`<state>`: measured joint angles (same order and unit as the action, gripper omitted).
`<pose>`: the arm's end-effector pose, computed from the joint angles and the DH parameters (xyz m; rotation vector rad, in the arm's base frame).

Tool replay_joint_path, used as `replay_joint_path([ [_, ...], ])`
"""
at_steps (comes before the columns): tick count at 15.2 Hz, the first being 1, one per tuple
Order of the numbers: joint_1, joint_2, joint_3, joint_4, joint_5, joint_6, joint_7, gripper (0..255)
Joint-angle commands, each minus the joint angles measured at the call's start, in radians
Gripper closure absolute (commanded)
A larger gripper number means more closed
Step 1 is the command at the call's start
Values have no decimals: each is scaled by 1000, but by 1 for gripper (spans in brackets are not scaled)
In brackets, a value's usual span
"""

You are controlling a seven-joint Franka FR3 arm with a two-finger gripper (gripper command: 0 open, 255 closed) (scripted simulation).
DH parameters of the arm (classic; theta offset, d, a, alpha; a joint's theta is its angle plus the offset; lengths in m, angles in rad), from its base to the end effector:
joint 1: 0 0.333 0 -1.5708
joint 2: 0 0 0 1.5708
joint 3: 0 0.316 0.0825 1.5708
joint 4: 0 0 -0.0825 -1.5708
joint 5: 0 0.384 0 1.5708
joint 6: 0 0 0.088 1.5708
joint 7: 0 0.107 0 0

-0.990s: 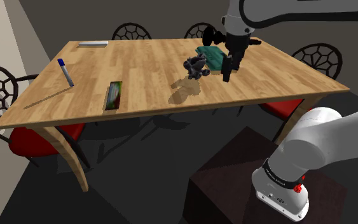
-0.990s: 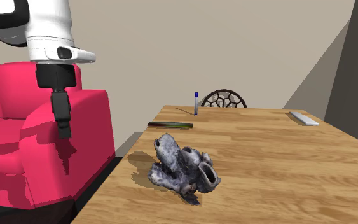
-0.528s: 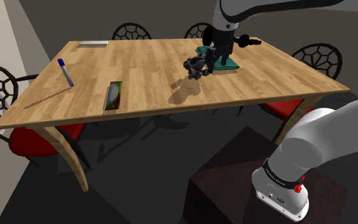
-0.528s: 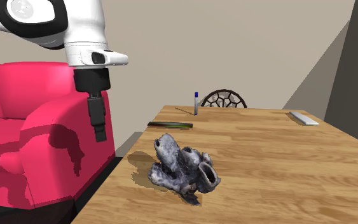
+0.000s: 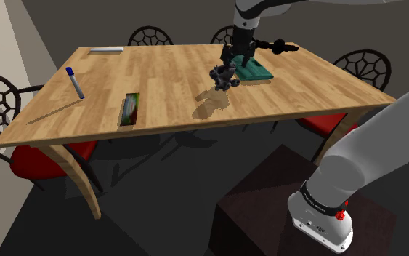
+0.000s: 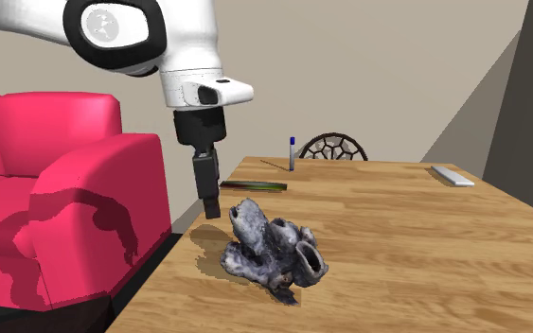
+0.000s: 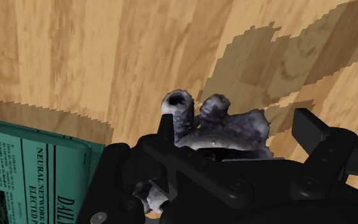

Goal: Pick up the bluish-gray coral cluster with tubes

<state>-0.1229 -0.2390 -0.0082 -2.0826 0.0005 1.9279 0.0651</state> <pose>0.4898 -0.0648 0.5363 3.1234 -0.3074 0.1324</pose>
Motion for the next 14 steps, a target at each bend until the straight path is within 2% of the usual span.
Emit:
replay_joint_path([
  [1, -14, 63, -16, 64, 18, 16, 22, 0],
  [8, -63, 273, -70, 280, 99, 63, 89, 0],
  [14, -63, 282, -69, 224, 103, 129, 83, 0],
])
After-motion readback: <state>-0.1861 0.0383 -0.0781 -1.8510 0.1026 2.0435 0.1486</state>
